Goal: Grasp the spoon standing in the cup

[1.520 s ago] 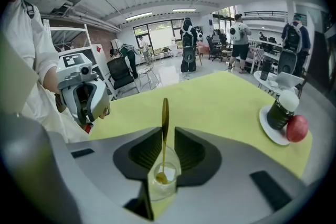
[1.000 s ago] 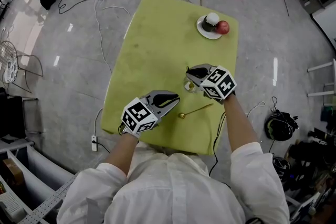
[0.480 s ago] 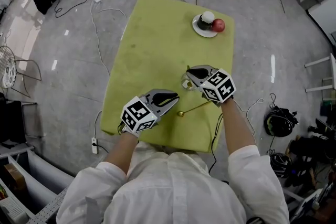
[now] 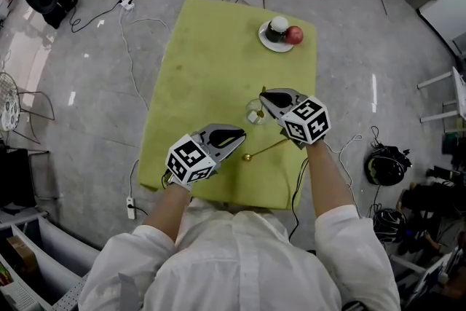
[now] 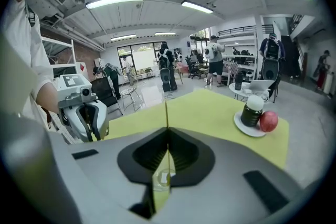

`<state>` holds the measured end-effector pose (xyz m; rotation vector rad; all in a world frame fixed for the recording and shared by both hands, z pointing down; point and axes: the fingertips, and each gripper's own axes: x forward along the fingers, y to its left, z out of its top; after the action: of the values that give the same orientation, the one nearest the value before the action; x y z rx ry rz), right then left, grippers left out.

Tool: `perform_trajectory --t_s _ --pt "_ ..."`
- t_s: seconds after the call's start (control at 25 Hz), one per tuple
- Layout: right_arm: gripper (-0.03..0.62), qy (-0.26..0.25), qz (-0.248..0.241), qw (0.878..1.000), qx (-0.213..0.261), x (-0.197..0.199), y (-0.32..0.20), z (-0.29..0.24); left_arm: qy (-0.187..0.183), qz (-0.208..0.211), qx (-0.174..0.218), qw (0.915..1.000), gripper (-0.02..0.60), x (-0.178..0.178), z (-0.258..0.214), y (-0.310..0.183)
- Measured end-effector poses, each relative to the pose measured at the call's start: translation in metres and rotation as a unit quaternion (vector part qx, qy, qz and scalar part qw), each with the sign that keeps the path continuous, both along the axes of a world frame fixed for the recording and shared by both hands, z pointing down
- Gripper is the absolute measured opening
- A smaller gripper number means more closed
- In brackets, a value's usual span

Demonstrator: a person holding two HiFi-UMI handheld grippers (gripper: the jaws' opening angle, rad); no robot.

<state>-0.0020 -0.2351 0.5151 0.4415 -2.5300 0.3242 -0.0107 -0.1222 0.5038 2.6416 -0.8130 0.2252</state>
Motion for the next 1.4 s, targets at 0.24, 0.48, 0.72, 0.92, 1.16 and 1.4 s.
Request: perform_trajectory --t_s 0.24,0.48,0.72,0.92,1.16,1.4 --pt "0.008 -0.023 0.02 0.999 0.017 0.006 0.001 -0.027 0.002 0.007 0.0 1.0 0.015 0.003 -0.003 0.003" --pt "0.007 -0.066 0.049 0.996 0.036 0.016 0.006 -0.061 0.004 0.016 0.002 0.9999 0.005 0.007 -0.002 0.005" --pt "0.008 -0.094 0.083 0.991 0.043 0.031 0.017 -0.081 0.002 0.029 0.01 0.9995 0.005 0.012 -0.004 0.007" --pt "0.006 -0.134 0.123 0.983 0.019 0.046 0.028 -0.086 0.003 0.036 0.011 0.9993 0.005 0.013 -0.006 0.009" --pt "0.006 -0.148 0.152 0.977 -0.004 0.06 0.043 -0.073 0.007 0.043 0.009 0.999 0.005 0.016 -0.007 0.012" --pt "0.007 -0.148 0.173 0.973 -0.03 0.067 0.059 -0.051 -0.002 0.06 0.008 0.9981 0.005 0.021 -0.003 0.018"
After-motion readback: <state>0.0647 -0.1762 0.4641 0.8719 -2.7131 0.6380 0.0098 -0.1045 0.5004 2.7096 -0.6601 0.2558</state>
